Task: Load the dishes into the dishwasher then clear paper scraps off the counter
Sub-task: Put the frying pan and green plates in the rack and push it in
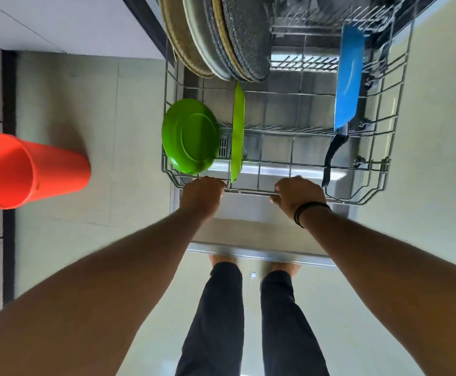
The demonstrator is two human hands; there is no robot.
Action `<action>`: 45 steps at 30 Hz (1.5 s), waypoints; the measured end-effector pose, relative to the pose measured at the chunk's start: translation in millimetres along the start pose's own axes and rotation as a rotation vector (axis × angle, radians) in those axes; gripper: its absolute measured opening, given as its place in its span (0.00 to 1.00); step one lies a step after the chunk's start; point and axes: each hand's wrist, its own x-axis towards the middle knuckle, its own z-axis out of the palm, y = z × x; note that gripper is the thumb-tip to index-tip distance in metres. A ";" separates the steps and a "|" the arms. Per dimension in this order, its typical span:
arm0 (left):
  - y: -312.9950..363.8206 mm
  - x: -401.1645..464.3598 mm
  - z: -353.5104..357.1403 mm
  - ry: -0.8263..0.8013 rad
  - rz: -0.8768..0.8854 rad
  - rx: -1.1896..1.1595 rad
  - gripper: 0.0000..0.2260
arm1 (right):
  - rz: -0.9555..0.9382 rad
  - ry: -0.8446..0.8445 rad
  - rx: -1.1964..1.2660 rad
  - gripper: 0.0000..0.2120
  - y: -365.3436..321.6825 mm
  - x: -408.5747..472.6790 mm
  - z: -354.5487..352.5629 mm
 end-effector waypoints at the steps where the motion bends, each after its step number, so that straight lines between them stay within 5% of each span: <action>1: -0.6 5.4 -4.0 0.005 0.000 0.000 0.14 | -0.002 0.014 -0.007 0.15 0.3 4.4 -4.9; 21: -3.6 101.3 -76.3 0.195 0.039 -0.010 0.20 | 0.012 0.267 -0.095 0.16 11.3 73.0 -99.5; 28: -2.8 144.5 -89.8 0.390 0.026 -0.025 0.18 | 0.079 0.558 -0.318 0.34 11.8 97.3 -124.9; 33: 6.6 168.2 -104.1 0.519 -0.026 -0.010 0.10 | 0.134 0.603 -0.246 0.42 11.2 119.7 -144.2; 45: 0.2 210.5 -137.4 0.517 0.019 0.074 0.10 | 0.159 0.726 -0.308 0.31 17.1 165.4 -163.5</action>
